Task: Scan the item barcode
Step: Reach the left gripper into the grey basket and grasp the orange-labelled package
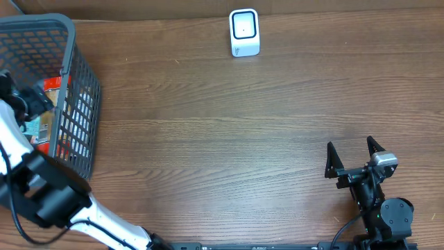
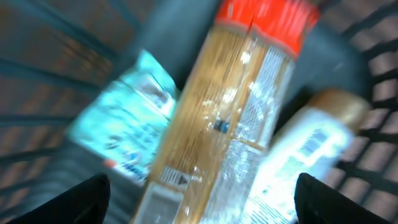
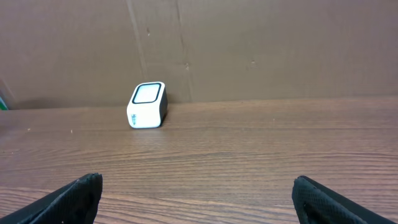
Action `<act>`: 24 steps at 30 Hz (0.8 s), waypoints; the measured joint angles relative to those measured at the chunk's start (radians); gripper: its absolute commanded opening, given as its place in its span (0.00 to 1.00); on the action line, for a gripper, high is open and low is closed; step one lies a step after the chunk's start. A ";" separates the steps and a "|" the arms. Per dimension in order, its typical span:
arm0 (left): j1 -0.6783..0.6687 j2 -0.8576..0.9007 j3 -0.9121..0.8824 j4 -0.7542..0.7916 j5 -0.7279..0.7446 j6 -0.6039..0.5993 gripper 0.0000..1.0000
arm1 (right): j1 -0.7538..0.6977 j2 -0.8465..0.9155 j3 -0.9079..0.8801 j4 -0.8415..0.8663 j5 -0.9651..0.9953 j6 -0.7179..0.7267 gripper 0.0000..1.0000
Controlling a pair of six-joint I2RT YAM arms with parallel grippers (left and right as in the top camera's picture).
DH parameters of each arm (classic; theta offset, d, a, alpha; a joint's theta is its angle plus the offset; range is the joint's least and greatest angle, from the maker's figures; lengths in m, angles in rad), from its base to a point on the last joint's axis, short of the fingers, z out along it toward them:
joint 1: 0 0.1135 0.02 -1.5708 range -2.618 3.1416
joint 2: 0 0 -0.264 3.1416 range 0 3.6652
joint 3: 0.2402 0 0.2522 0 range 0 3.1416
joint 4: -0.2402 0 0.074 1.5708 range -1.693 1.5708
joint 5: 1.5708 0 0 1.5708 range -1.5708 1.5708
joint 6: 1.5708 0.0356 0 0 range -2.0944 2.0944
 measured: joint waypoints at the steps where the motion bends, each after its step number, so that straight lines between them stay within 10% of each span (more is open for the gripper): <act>1: 0.000 0.024 0.000 -0.002 0.005 0.009 0.85 | 0.000 0.000 0.000 0.000 0.000 0.000 1.00; 8: -0.002 0.140 0.003 -0.001 0.017 0.065 0.66 | 0.000 0.000 0.000 0.000 0.000 0.000 1.00; 11: -0.002 0.146 0.012 -0.003 0.023 0.082 0.07 | 0.000 0.000 0.000 0.000 0.000 0.000 1.00; 24: -0.009 0.147 0.040 -0.016 0.053 0.072 0.04 | 0.000 0.000 0.000 0.000 0.000 0.000 1.00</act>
